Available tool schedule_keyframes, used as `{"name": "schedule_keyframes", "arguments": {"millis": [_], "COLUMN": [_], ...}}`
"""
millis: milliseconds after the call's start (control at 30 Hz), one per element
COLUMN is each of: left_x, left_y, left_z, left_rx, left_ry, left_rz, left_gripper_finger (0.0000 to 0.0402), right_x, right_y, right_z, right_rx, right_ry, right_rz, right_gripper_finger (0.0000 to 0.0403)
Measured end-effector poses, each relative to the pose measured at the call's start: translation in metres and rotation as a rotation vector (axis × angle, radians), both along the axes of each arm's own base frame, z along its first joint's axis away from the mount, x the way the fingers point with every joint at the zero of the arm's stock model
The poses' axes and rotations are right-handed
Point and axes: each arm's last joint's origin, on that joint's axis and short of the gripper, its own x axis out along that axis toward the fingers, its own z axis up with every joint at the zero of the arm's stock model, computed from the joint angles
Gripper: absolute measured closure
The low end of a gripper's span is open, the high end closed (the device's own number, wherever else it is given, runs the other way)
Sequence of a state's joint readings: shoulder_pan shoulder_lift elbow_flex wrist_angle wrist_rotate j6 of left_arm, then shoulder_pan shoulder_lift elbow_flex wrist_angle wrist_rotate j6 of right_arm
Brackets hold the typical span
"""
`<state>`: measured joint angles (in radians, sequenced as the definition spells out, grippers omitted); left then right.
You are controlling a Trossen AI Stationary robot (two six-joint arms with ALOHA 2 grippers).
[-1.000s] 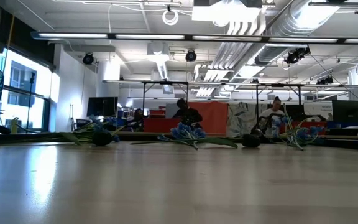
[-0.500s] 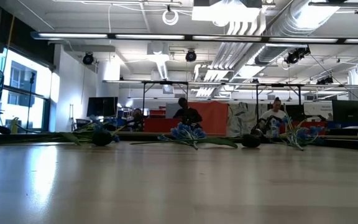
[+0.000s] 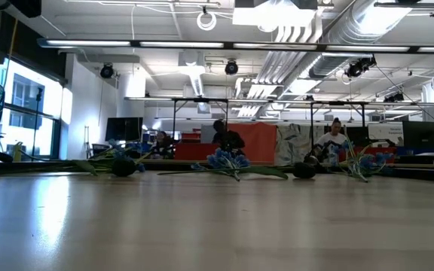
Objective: Sort flowers into vase by color
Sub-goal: Put the right black flower into the blue vase, then put the left black flower into the blue vase
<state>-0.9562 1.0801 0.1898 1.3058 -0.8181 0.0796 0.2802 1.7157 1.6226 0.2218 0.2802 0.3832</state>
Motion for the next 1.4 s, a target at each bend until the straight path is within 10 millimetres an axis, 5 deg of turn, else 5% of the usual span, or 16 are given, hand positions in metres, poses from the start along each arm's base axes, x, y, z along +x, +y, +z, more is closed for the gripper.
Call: {"name": "schedule_keyframes", "arguments": {"millis": [667, 1167, 1400], "left_x": [0.002, -0.015, -0.033], "left_y": [-0.001, -0.009, -0.001], "left_z": [-0.005, -0.005, 0.011], "left_rx": [0.034, 0.025, -0.133], "left_ry": [0.033, 0.087, 0.088], "left_rz": [0.006, 0.069, 0.112], "left_gripper_finger": [0.0395, 0.0238, 0.0187], "right_x": [0.000, 0.000, 0.002], "right_y": [0.000, 0.000, -0.006], "right_z": [0.000, -0.001, -0.001], "right_rx": [-0.001, -0.003, -0.004], "right_ry": [0.003, 0.014, 0.014], "right_rz": [-0.002, -0.001, -0.011], "right_gripper_finger": [0.0231, 0.0231, 0.0231]}}
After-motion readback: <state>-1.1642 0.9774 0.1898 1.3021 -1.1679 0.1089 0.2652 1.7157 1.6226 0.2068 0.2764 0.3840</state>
